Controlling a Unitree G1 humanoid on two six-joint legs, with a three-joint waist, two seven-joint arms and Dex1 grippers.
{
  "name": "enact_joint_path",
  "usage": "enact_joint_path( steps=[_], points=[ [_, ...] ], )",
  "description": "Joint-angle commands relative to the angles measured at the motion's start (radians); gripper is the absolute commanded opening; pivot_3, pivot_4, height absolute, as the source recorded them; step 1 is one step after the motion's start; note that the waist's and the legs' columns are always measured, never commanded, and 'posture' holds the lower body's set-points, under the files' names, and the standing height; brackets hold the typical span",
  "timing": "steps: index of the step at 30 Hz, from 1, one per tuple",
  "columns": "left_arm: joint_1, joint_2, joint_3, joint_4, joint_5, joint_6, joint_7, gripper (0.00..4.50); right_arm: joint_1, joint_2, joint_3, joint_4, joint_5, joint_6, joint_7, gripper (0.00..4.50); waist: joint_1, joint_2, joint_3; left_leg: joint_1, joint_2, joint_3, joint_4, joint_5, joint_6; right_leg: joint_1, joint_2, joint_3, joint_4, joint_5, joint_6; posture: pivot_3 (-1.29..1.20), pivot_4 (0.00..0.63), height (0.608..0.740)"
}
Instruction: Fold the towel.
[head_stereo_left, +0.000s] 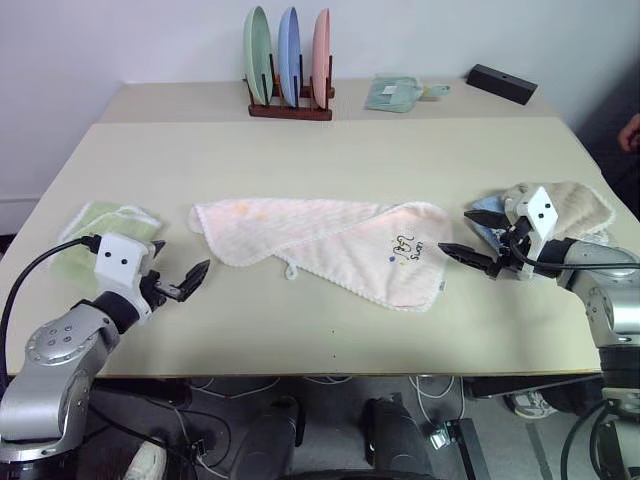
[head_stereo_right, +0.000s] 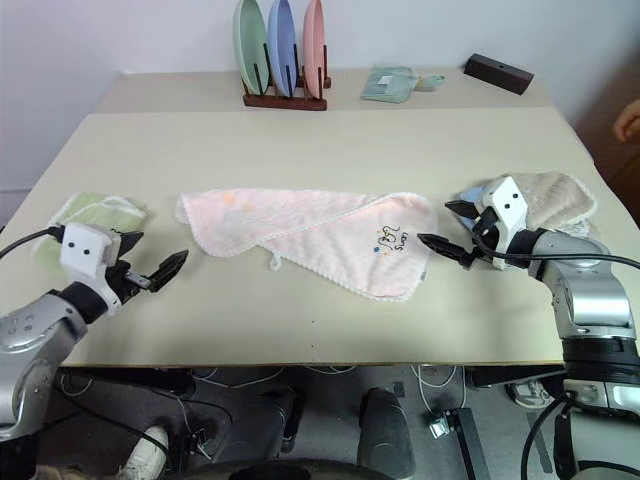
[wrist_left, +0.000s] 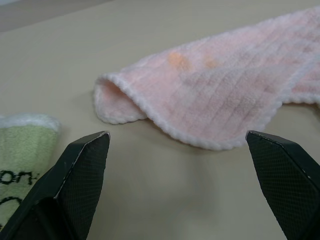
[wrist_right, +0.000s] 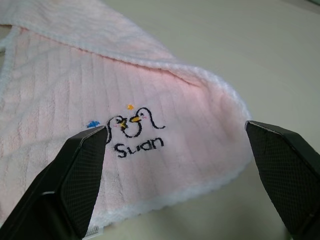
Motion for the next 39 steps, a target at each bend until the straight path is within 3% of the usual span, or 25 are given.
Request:
enact_joint_path(
  steps=[1,12,15,19,22,34,39],
  points=[
    [0.004,-0.006,0.005,-0.033,0.001,-0.020,0.009,4.46,-0.042,-0.019,-0.006,-0.017,-0.005,-0.012,0.002,4.50,-0.001,0.000,0.000,0.000,0.000,0.000,0.000,0.000,0.000,0.000,0.000,0.000,0.000,0.000,0.000,0.00,0.150,0.737],
    [-0.064,0.004,-0.074,-0.039,0.006,-0.018,-0.010,4.46,-0.019,0.022,0.005,-0.095,-0.011,-0.001,-0.053,4.50,0.001,0.000,0.000,-0.001,0.000,0.000,0.000,0.000,0.000,0.000,0.000,0.000,-0.001,0.000,0.000,0.00,0.150,0.737],
    [-0.087,0.017,-0.183,-0.103,0.001,0.006,-0.043,4.46,-0.012,0.056,0.021,-0.132,0.001,0.047,-0.085,4.50,0.000,0.000,0.000,-0.001,0.000,0.000,0.000,0.000,0.001,0.000,0.000,0.000,-0.001,0.000,0.000,0.00,0.150,0.737],
    [-0.122,0.125,-0.408,-0.126,0.140,-0.007,-0.105,4.46,0.037,0.087,0.075,-0.194,-0.030,0.044,-0.107,4.50,0.000,0.000,0.000,-0.001,0.000,0.000,0.000,0.000,0.001,0.000,0.000,0.000,-0.002,0.000,0.000,0.00,0.150,0.737],
    [-0.185,0.132,-0.501,-0.092,0.249,-0.017,-0.059,4.46,0.072,0.120,0.078,-0.249,-0.019,0.059,-0.149,4.50,0.000,0.000,0.000,-0.001,0.000,0.001,0.000,-0.001,0.001,0.000,0.000,0.000,-0.002,0.000,0.000,0.00,0.150,0.737],
    [-0.210,0.219,-0.452,0.189,0.390,-0.175,-0.089,4.46,0.100,0.160,0.074,-0.318,-0.020,0.078,-0.235,4.50,0.000,0.000,0.000,0.000,0.000,0.000,-0.001,-0.001,0.001,0.000,0.000,0.000,-0.002,0.000,0.000,0.00,0.150,0.737],
    [-0.283,0.178,-0.457,0.393,0.392,-0.291,-0.085,4.46,0.092,0.174,0.090,-0.320,-0.023,0.074,-0.248,4.50,0.000,0.001,-0.001,0.001,0.000,0.000,-0.001,0.000,0.001,0.000,0.001,0.000,-0.002,0.000,0.000,0.00,0.150,0.737]
  ],
)
